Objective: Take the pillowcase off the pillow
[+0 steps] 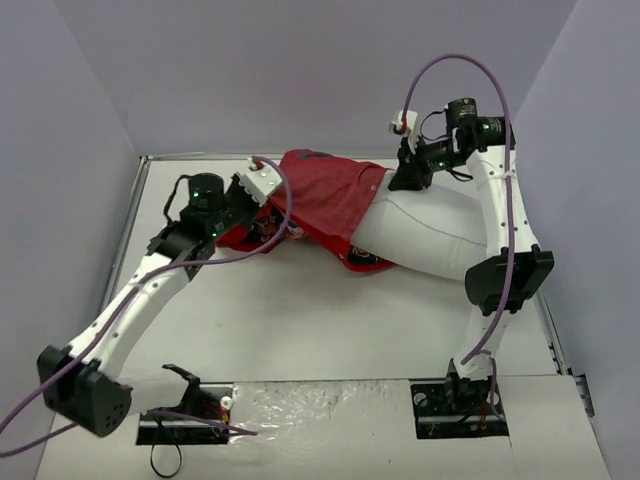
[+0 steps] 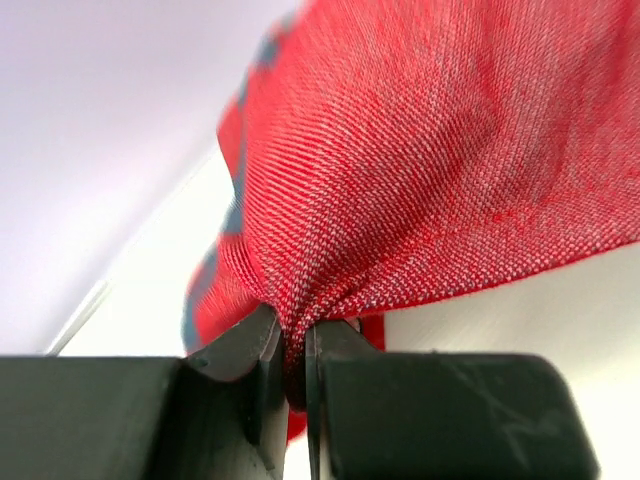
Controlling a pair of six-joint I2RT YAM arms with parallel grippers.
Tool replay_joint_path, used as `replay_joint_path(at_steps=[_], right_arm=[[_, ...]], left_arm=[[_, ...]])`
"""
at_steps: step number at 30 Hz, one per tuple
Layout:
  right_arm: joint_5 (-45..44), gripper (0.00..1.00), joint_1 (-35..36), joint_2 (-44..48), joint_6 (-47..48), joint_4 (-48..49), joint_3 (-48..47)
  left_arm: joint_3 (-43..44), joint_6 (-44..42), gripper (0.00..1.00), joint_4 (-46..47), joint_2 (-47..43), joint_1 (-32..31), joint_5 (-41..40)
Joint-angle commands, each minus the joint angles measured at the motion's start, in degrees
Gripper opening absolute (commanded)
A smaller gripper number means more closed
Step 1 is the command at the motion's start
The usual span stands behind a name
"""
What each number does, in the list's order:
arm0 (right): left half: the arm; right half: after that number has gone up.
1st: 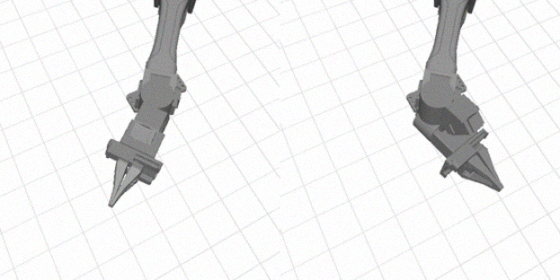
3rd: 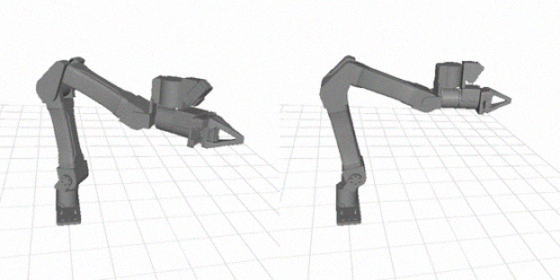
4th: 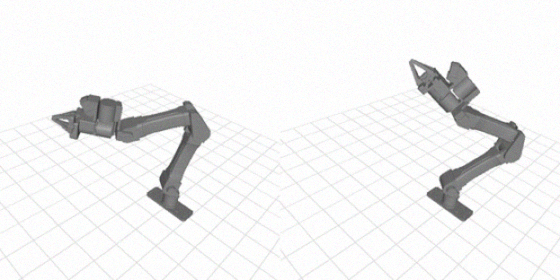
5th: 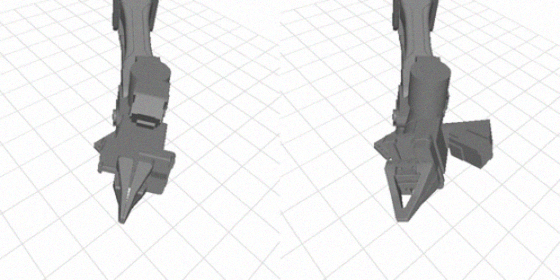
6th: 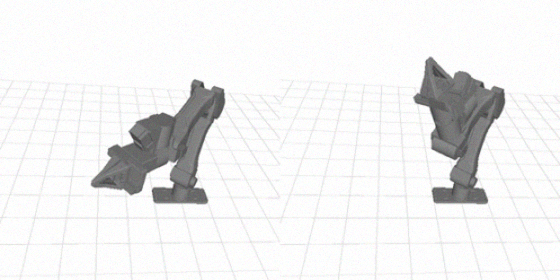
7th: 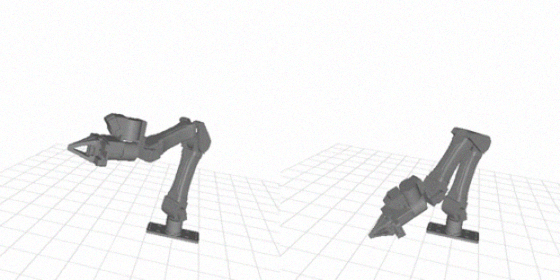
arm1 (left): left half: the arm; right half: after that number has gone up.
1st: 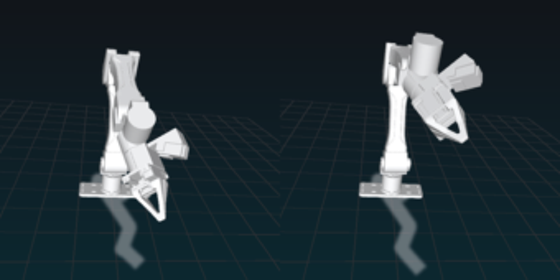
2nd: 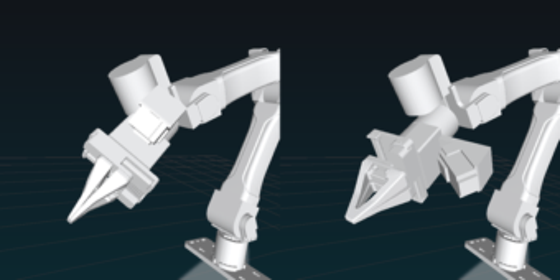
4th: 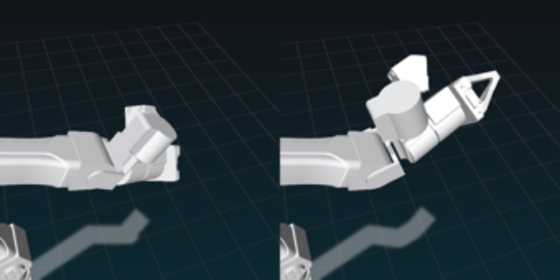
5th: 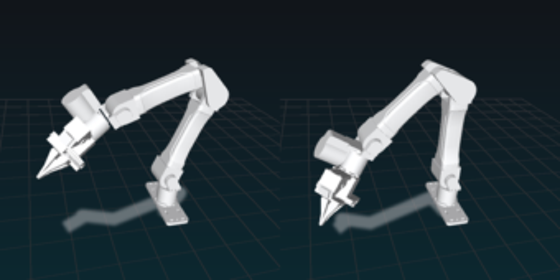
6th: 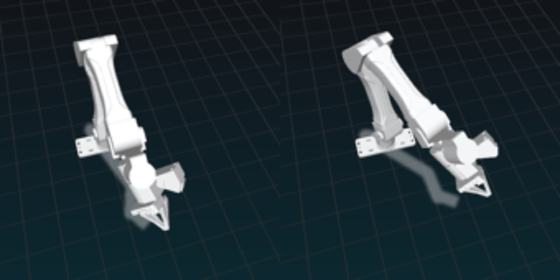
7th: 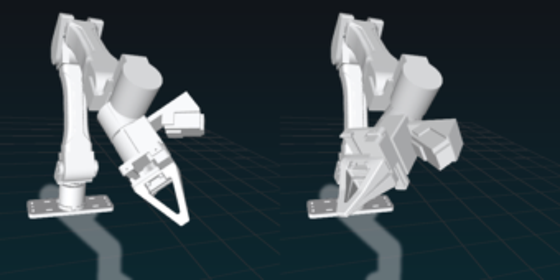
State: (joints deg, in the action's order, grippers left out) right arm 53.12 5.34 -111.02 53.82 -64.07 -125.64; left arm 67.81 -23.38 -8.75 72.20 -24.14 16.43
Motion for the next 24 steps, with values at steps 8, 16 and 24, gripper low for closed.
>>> replay_joint_path(at_steps=[8, 16, 24], right_arm=[[24.12, 0.0, -7.53, 16.98, -68.19, 59.01, 7.75], [17.46, 0.0, -11.23, 15.66, -65.78, 62.49, 23.41], [1.81, 0.33, 1.44, 16.36, -32.58, 32.45, 17.4]], left_arm=[[-2.33, 16.25, 0.02, -1.87, -25.88, 3.92, -23.35], [-0.75, 22.58, 0.02, -7.06, -25.81, 14.12, -24.43], [1.88, 29.6, 0.02, -11.2, -9.4, 16.14, -3.0]])
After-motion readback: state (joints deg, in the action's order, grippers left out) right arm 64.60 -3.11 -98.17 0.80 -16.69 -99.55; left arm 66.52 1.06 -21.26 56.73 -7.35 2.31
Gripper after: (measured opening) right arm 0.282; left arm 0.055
